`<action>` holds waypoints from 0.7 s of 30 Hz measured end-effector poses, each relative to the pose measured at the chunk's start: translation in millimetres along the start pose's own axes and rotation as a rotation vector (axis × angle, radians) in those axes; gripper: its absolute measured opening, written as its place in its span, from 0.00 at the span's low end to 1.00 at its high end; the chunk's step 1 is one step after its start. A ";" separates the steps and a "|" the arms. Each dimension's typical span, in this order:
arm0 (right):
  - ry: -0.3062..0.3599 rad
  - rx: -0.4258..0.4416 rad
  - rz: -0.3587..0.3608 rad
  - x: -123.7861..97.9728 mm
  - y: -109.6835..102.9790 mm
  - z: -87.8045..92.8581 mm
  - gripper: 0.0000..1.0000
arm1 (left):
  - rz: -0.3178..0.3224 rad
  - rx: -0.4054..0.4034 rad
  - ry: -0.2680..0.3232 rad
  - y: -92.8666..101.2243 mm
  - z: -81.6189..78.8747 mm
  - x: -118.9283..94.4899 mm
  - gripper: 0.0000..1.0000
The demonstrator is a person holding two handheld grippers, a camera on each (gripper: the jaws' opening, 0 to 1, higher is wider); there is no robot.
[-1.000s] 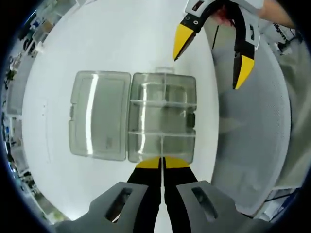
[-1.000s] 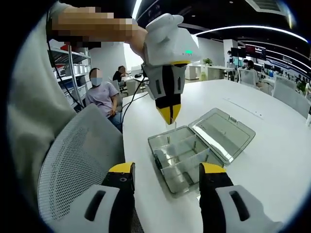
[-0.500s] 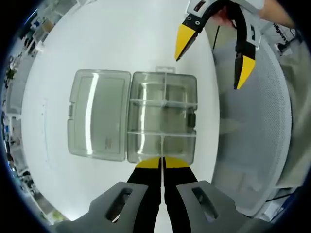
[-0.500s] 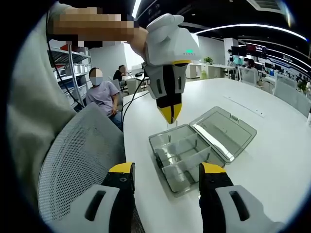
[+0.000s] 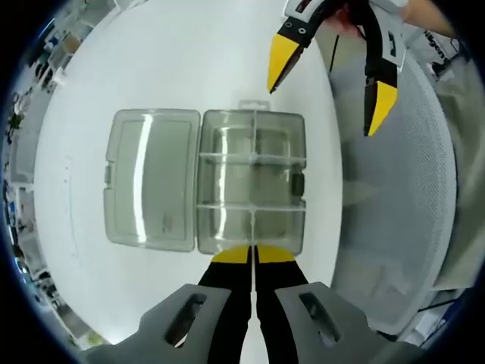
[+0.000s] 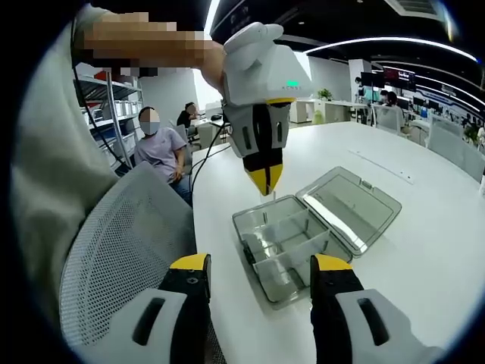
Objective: Insert the divider into the dual guide fixture by aligning both edges with the guide slots and pushing it downward to the bottom, including one-sided entry, uneven engagement, binding, and posture correction.
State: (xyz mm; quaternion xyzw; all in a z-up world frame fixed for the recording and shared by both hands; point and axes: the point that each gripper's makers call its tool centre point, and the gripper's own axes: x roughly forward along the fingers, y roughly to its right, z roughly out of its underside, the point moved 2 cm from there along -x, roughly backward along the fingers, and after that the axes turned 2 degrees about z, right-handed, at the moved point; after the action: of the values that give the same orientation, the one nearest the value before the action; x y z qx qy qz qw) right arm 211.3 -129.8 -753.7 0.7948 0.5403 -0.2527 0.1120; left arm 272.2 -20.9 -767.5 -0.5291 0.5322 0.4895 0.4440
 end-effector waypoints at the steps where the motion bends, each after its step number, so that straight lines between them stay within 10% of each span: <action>1: 0.001 0.001 0.000 0.0 -0.1 0.0 0.49 | 0.000 0.000 0.001 -0.1 -0.5 0.1 0.00; 21: -0.003 0.003 -0.001 -1.4 -0.9 1.2 0.48 | -0.007 0.026 -0.020 0.2 -3.1 4.8 0.00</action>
State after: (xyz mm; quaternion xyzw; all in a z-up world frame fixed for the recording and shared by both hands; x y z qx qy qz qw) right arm 209.8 -131.0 -753.9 0.7943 0.5402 -0.2546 0.1116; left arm 271.9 -24.6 -771.9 -0.5203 0.5322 0.4862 0.4580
